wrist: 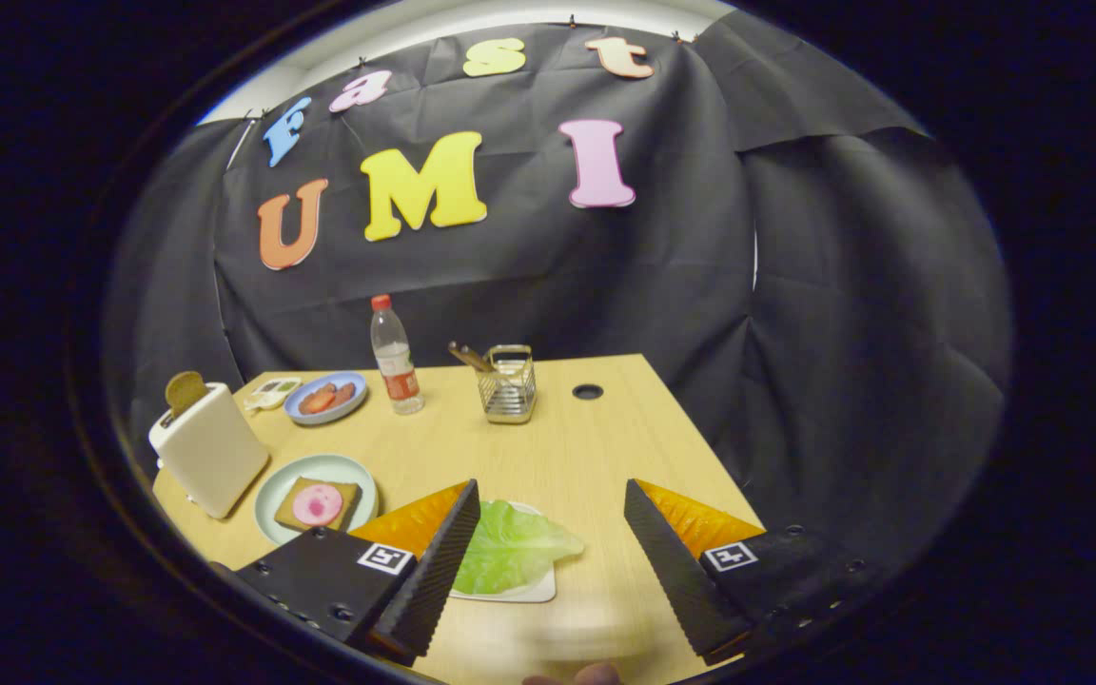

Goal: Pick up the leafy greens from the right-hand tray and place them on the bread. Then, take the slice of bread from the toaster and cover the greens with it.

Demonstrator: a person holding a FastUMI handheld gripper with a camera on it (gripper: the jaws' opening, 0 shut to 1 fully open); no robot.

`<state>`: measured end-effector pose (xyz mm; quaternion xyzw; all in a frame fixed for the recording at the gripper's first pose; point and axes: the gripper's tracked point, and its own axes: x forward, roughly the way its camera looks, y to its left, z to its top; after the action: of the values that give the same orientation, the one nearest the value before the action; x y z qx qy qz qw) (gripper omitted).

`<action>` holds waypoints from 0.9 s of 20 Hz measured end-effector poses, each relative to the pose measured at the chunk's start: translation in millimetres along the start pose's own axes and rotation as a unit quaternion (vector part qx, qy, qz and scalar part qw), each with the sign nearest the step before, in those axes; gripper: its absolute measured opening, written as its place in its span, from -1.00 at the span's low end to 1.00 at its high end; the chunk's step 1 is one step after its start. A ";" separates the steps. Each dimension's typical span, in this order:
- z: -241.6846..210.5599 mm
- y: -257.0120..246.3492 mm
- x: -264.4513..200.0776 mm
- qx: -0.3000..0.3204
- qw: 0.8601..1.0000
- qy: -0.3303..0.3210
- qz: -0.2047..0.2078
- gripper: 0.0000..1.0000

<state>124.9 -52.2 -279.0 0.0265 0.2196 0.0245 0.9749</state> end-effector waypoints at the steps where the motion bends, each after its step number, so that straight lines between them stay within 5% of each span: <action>1: -12.5 -1.2 13.5 0.002 1.000 0.016 0.000 0.90; 13: -71.1 -0.8 80.6 -0.022 0.994 0.106 -0.024 0.88; 18: -79.8 3.6 83.3 -0.018 0.992 0.122 -0.033 0.32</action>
<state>165.7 -40.4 -386.3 -0.0011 0.3372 -0.0009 0.9414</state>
